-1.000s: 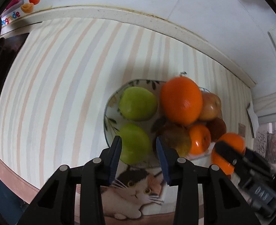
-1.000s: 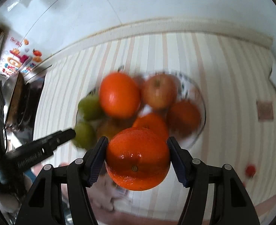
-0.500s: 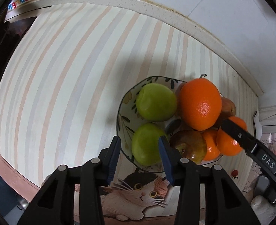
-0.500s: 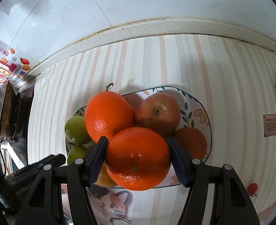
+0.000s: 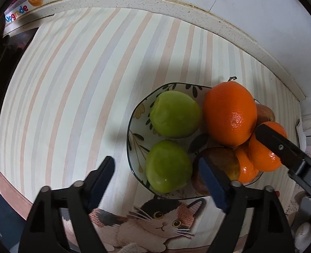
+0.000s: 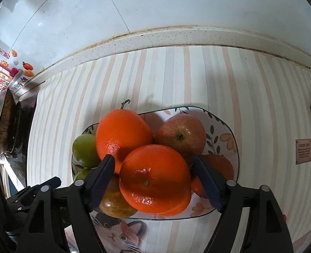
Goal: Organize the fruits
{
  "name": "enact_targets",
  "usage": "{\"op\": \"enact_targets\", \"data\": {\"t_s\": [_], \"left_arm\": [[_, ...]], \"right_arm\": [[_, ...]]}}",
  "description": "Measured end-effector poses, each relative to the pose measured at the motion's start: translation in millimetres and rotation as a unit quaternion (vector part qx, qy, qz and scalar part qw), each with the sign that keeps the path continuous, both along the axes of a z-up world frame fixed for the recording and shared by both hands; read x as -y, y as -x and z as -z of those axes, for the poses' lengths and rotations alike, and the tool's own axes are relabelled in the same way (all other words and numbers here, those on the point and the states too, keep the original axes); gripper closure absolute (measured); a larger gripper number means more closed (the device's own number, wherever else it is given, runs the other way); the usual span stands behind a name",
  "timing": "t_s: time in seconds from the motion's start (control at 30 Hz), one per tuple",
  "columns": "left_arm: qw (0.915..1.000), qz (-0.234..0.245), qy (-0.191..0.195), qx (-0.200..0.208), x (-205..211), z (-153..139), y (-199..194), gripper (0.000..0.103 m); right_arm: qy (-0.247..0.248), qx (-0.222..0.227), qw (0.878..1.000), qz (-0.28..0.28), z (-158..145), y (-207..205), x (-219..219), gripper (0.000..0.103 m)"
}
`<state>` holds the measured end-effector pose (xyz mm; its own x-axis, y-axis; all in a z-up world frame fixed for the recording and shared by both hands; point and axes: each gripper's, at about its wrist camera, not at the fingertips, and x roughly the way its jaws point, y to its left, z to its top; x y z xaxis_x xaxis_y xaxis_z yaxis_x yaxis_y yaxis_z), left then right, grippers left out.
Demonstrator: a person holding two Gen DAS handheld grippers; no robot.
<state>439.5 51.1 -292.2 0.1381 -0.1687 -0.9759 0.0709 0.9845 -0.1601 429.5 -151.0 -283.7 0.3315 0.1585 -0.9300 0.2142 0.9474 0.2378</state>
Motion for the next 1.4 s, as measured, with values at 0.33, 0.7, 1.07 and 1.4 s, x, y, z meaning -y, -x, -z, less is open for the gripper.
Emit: {"op": "enact_targets", "data": {"t_s": [0.33,0.7,1.07,1.4], "left_arm": [[0.9996,0.007,-0.016,0.024,2,-10,7,0.015],[0.9962,0.018,-0.032,0.078,5,-50,63,0.015],[0.9872,-0.007,-0.033,0.156,15,-123,153,0.015],[0.9753,-0.026,-0.03,0.217,18,-181,231,0.015]], "right_arm": [[0.004,0.017,1.0,0.014,-14,16,13,0.008],[0.05,0.056,0.997,0.008,-56,90,26,0.008],[0.08,0.13,0.987,-0.04,-122,185,25,0.008],[0.091,0.192,0.975,-0.066,-181,266,28,0.008]]}}
